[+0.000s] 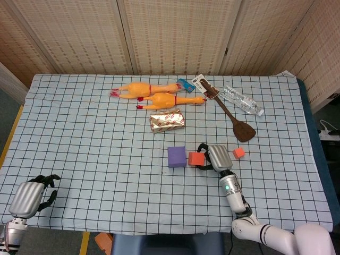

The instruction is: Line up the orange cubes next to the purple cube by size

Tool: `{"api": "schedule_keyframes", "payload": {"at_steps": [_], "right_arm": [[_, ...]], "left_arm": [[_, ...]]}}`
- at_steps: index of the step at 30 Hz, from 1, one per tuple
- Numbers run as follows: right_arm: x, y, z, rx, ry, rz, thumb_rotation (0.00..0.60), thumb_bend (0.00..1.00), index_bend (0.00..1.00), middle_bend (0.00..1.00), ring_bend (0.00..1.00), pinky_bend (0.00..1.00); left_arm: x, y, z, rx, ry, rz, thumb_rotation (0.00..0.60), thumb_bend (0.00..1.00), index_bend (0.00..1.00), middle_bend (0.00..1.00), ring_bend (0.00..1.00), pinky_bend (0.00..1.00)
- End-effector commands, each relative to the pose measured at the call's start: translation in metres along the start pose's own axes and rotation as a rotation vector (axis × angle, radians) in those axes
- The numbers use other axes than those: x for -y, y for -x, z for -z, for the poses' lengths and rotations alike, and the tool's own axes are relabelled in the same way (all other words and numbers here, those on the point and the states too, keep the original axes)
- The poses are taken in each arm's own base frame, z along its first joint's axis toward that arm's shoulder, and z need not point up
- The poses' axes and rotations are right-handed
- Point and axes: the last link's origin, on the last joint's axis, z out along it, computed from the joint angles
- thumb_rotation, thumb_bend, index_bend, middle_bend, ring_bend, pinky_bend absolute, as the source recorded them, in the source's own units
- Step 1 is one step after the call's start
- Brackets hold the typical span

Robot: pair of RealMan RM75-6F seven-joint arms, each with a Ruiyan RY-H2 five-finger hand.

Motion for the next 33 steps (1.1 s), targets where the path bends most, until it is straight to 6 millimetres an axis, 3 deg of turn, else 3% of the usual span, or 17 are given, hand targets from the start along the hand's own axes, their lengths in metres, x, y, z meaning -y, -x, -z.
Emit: {"api": "schedule_keyframes", "payload": {"at_steps": [1, 14, 33], "right_arm": [[-0.002, 0.0, 0.001, 0.001, 0.002, 0.01, 0.6, 0.14, 0.68, 0.94, 0.92, 0.9], [-0.008, -0.001, 0.006, 0.009, -0.017, 0.025, 0.6, 0.14, 0.42, 0.94, 0.92, 0.9], [0.0, -0.025, 0.025, 0.005, -0.071, 0.028, 0.6, 0.14, 0.32, 0.94, 0.92, 0.9]], "left_arm": [[0.001, 0.001, 0.0, 0.005, -0.002, 0.0, 0.6, 0.45, 0.36, 0.49, 0.38, 0.55], [0.0, 0.001, 0.0, 0.013, 0.001, -0.007, 0.6, 0.45, 0.36, 0.49, 0.39, 0.55], [-0.002, 0.004, 0.0, 0.023, 0.007, -0.016, 0.6, 0.45, 0.36, 0.49, 0.39, 0.55]]}}
